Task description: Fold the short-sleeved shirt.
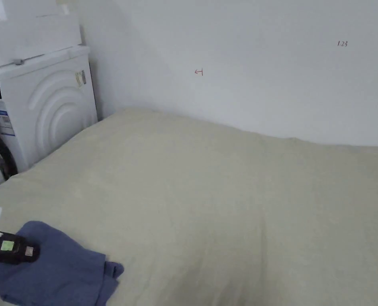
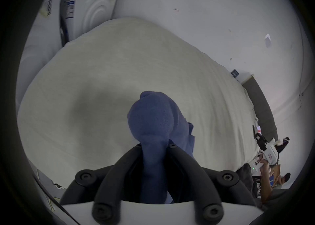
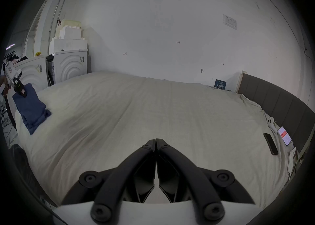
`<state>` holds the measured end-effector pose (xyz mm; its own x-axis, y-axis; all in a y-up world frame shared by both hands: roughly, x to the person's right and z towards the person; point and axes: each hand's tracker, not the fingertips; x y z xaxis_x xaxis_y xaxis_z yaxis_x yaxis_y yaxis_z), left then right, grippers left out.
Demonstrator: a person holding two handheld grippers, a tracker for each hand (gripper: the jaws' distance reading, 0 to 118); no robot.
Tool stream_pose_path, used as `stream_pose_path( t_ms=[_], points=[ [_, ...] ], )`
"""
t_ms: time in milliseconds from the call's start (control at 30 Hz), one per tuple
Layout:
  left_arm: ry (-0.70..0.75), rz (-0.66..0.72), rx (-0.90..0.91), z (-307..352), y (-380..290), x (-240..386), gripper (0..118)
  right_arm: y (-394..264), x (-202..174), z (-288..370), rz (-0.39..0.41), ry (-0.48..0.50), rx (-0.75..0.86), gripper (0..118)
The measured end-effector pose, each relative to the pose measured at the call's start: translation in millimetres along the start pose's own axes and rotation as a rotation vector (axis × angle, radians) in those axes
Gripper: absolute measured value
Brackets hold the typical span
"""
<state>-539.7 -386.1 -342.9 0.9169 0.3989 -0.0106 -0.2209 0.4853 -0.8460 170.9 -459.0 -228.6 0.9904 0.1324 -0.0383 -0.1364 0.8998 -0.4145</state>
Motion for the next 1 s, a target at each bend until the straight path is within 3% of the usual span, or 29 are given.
stream_pose_path(
  t_ms=[100,333,433,500,567,667,1000],
  points=[
    [0.117,0.010,-0.036,-13,5,-12,12,-2,-5,-4,0.005,0.001,-0.015,1],
    [0.160,0.038,-0.091,-53,1,-26,16,-1,-17,-11,0.013,0.014,-0.043,1],
    [0.208,0.036,-0.060,-56,0,-36,42,0,-17,-14,0.010,0.020,-0.049,1],
    [0.274,0.016,-0.028,-53,-2,-36,73,1,-17,-16,0.008,0.023,-0.048,1],
    [0.328,-0.033,0.052,-41,-13,-11,90,4,-15,-17,0.006,0.028,-0.043,1],
    [0.334,-0.121,0.183,-33,-24,17,91,8,-12,-19,0.003,0.027,-0.034,1],
    [0.251,-0.309,0.601,-41,-80,201,89,34,11,-28,-0.054,-0.023,0.032,1]
  ],
)
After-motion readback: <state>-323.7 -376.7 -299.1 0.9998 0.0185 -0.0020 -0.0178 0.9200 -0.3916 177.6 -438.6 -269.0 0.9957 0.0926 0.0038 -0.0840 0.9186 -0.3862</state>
